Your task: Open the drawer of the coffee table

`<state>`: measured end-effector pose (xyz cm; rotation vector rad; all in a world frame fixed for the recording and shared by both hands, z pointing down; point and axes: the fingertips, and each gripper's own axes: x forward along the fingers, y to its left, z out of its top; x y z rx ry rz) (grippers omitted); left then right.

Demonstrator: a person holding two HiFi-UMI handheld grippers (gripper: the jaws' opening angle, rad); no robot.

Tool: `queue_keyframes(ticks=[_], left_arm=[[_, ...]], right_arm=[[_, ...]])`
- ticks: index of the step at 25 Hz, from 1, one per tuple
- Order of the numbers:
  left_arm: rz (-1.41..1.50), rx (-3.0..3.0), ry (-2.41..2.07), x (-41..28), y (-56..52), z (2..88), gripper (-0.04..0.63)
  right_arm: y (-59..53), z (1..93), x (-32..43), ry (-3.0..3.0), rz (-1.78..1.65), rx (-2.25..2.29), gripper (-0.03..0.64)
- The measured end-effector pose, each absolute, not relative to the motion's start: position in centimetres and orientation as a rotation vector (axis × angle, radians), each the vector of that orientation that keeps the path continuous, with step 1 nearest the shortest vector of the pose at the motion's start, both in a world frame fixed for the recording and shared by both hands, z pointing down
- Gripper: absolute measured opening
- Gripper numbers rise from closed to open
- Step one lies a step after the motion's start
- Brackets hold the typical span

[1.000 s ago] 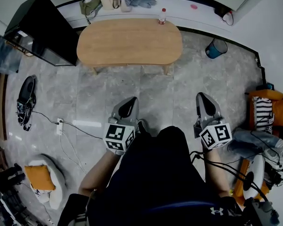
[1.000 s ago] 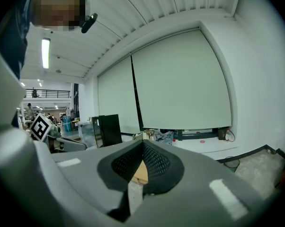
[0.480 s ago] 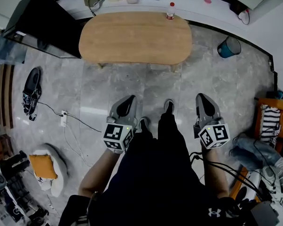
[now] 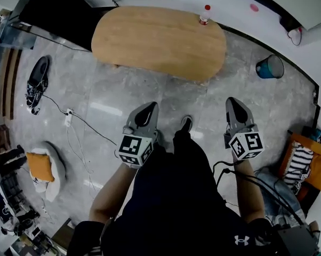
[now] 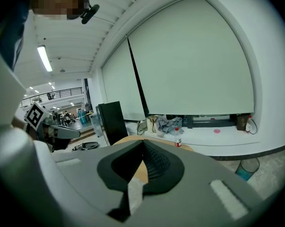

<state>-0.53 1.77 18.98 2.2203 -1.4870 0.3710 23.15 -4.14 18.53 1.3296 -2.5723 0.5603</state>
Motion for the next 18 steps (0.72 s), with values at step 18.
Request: queue_keyframes(ticks=[18], left_arm=[[0.567, 2.066, -1.398, -7.6, -4.3, 39.3, 0.002]], right_arm=[[-11.7, 39.3, 22.1, -2.375, 0.696, 1.170, 0.003]])
